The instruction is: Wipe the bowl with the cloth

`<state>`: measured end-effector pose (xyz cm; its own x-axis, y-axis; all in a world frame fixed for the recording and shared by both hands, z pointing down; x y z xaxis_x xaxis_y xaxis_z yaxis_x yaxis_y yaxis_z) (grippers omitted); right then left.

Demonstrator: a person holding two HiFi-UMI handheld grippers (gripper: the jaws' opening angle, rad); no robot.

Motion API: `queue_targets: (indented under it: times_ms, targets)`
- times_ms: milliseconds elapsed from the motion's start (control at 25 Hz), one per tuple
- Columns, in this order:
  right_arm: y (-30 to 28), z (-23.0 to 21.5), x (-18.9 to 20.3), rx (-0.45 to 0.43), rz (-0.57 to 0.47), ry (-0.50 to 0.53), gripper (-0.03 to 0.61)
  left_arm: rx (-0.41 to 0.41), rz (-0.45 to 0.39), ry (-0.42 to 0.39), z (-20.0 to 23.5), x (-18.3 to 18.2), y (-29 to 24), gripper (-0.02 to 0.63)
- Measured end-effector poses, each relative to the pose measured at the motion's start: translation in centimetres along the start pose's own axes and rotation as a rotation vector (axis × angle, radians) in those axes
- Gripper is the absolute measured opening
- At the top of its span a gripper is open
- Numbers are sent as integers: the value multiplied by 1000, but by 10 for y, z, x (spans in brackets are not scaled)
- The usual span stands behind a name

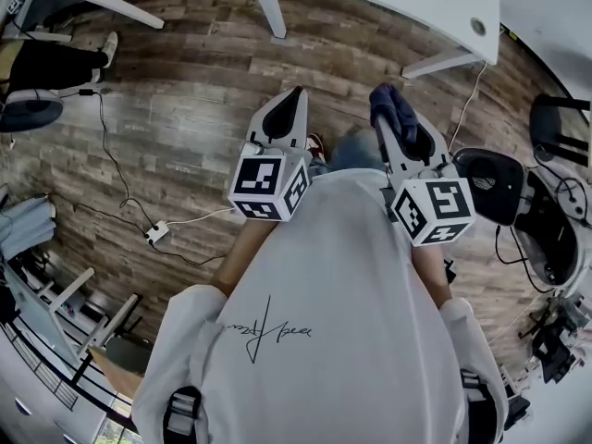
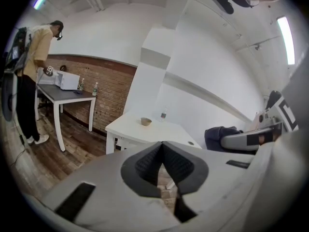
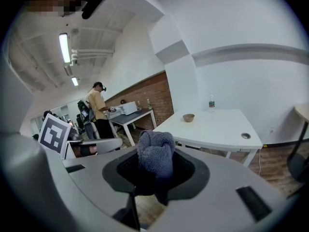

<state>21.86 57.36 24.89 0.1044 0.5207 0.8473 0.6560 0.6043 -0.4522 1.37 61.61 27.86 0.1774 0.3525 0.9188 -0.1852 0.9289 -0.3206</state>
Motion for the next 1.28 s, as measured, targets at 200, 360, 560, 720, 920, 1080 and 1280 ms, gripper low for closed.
queue_targets:
  times_ms: [200, 360, 560, 720, 920, 1080, 1280]
  targets:
    - [-5, 4, -13, -3, -24, 15, 120, 45, -15, 34, 2, -9, 0, -12]
    - [-11, 3, -21, -9, -41, 16, 120, 40, -17, 17, 3, -17, -3, -12]
    - [-33, -16, -34, -14, -48, 3, 120, 26, -9, -2, 9, -26, -28, -12]
    - [-62, -30, -47, -17, -52, -3, 120, 11, -5, -3, 26, -36, -53, -12]
    - [-102, -54, -67, -24, -41, -16, 120, -3, 3, -11, 45, -53, -98, -12]
    - [-120, -70, -85, -34, -33, -18, 120, 4, 3, -23, 48, -72, -128, -12]
    - [-150, -97, -109, -50, -26, -21, 120, 12, 16, -30, 52, -90, -174, -12]
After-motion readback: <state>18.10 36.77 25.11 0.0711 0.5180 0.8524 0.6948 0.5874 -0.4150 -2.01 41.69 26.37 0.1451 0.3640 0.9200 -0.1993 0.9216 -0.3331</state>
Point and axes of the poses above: the fingertips, and each gripper's own axes: y backward along the fingers, z to its left, x out of its underside, the point moved 8 cm from there along y, backward along the fingers, and after that the axes turned 4 degrees about -y, right-handed, at the moved point
